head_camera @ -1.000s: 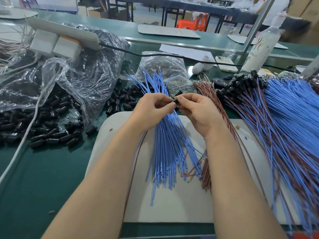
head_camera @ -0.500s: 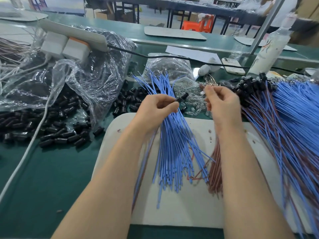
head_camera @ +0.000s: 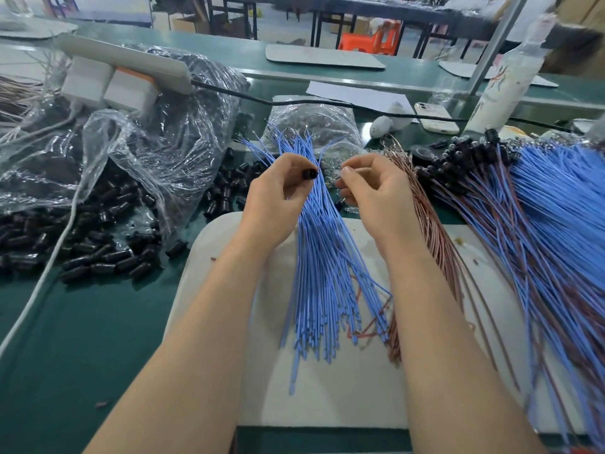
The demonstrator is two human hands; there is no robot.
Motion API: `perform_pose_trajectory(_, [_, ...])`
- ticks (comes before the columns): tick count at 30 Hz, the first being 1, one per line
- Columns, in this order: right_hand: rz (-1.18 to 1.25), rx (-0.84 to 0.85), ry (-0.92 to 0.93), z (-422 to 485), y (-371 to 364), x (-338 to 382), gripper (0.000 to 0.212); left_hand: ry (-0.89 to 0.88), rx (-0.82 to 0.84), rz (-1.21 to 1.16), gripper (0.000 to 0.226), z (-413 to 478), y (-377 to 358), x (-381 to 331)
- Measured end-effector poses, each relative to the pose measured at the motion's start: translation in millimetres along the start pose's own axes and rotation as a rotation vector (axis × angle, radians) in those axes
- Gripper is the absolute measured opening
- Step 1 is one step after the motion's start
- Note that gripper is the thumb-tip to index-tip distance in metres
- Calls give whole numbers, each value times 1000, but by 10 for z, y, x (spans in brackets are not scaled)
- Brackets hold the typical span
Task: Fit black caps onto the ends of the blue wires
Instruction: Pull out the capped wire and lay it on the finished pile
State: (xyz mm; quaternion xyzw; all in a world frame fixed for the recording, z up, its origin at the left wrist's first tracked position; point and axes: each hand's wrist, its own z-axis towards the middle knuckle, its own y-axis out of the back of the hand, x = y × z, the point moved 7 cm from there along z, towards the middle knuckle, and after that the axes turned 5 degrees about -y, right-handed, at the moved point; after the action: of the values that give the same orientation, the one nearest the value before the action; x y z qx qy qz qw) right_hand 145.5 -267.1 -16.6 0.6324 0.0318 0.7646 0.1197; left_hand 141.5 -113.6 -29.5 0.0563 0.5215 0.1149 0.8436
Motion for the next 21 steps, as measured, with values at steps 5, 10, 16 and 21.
perform_pose_trajectory(5, [-96, 1, 156, -63, -60, 172, 13, 4, 5, -30, 31, -10, -23, 0])
perform_pose_trajectory(10, [-137, 16, 197, -99, -101, 234, 13, 12, 40, -17, 26, -10, -39, -1])
perform_pose_trajectory(16, [-268, -48, 274, -152, -101, 306, 11, -2, 53, 30, 20, -1, -50, -33])
perform_pose_trajectory(21, [-384, -73, 337, -180, -109, 359, 6, -4, 62, 145, 22, -2, -55, -40])
